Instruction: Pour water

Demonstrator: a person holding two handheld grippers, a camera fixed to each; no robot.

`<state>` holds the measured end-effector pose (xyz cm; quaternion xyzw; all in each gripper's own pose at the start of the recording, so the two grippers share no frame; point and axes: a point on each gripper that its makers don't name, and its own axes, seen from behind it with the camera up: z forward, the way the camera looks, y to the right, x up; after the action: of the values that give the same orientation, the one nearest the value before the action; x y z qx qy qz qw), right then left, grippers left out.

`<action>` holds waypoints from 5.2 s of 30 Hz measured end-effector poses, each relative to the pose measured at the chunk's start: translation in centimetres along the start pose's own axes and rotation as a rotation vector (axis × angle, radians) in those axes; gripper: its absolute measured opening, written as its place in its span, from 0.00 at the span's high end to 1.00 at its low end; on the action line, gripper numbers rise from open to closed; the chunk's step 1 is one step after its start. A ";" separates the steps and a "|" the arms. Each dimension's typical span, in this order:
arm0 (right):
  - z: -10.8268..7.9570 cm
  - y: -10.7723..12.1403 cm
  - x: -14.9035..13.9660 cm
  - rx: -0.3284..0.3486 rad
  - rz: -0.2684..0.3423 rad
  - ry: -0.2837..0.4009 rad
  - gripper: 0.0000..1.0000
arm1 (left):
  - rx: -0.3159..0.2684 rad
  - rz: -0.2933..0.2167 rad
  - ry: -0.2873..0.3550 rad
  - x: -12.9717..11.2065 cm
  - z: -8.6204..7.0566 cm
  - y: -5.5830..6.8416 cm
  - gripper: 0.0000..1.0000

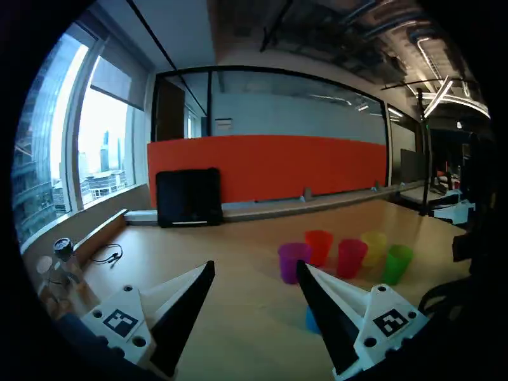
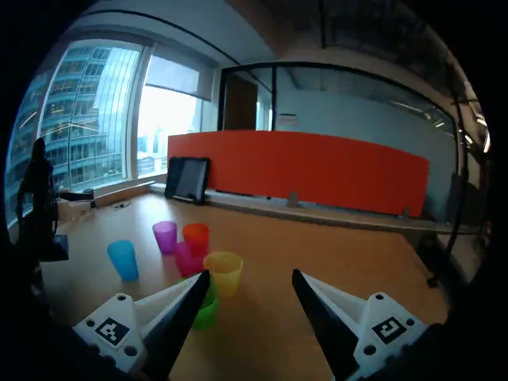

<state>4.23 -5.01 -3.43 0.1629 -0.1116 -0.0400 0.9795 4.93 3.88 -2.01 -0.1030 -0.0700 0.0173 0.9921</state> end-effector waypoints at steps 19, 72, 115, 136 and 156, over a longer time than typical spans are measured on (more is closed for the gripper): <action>-2.3 5.1 3.6 -0.299 0.060 0.245 0.00 | 0.230 0.006 0.156 0.0 -0.4 -2.6 0.05; -4.1 7.4 1.9 -0.431 0.113 0.334 0.01 | 0.162 -0.034 0.169 -4.0 1.4 -2.9 0.05; 1.6 7.6 -3.1 -0.351 0.114 0.221 0.01 | 0.167 -0.032 0.142 -4.6 1.7 -3.1 0.04; 2.7 6.8 -4.2 -0.337 0.118 0.203 0.01 | 0.167 -0.032 0.142 -4.7 1.8 -3.1 0.03; 2.4 6.2 -3.9 -0.339 0.080 0.224 0.01 | 0.167 -0.032 0.142 -4.7 1.8 -3.1 0.03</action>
<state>0.12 0.57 0.01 -0.0052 0.0001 -0.0007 1.0000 0.11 0.95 -0.23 -0.0199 0.0003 -0.0001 0.9998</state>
